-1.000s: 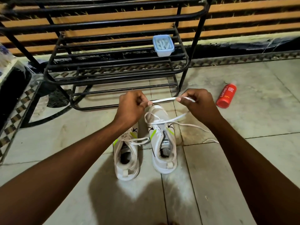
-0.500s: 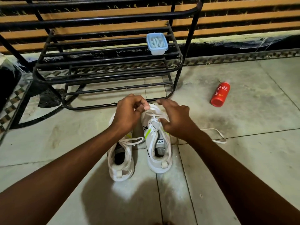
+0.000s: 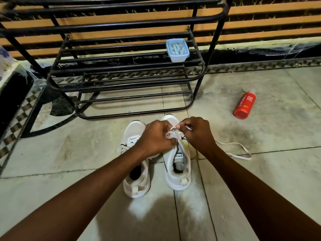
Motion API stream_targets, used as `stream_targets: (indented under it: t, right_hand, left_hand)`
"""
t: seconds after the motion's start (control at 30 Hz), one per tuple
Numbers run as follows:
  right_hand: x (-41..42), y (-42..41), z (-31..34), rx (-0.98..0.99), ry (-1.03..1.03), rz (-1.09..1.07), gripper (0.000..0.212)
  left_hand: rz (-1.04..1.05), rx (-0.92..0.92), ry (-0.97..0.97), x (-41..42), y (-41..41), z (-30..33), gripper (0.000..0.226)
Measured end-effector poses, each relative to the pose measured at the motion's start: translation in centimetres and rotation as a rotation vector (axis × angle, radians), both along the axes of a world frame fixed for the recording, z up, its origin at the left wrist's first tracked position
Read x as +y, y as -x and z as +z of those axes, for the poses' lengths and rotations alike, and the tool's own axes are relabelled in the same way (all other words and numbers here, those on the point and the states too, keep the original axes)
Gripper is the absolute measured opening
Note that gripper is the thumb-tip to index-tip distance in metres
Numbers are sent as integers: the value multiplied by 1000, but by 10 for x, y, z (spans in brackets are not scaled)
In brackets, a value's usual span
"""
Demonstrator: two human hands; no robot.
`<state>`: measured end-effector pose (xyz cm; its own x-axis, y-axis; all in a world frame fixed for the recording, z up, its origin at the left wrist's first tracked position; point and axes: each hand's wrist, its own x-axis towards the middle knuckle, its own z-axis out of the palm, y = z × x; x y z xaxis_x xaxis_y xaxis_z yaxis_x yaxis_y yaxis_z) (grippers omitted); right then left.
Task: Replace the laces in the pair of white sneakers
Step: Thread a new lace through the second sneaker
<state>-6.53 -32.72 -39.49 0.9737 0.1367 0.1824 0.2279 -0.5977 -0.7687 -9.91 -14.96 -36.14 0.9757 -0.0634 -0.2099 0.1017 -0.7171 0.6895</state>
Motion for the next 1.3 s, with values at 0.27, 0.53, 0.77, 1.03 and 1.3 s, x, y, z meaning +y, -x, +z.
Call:
stream_targets:
  t: [0.27, 0.53, 0.77, 1.03, 1.3]
  right_hand:
    - [-1, -1, -18, 169, 61, 56, 5]
    - [11, -14, -16, 201, 290, 166, 16]
    - [28, -11, -27, 210, 208, 21, 10]
    - [45, -9, -30, 404, 258, -197, 16]
    - [43, -18, -39, 516, 51, -211, 25]
  left_hand:
    - [-36, 95, -130, -10, 9, -6, 55]
    - [143, 56, -47, -11, 17, -7, 49]
    - [153, 35, -58, -11, 22, -27, 30]
    - [182, -62, -50, -15, 28, -22, 31]
    - [248, -16, 2, -13, 28, -26, 17]
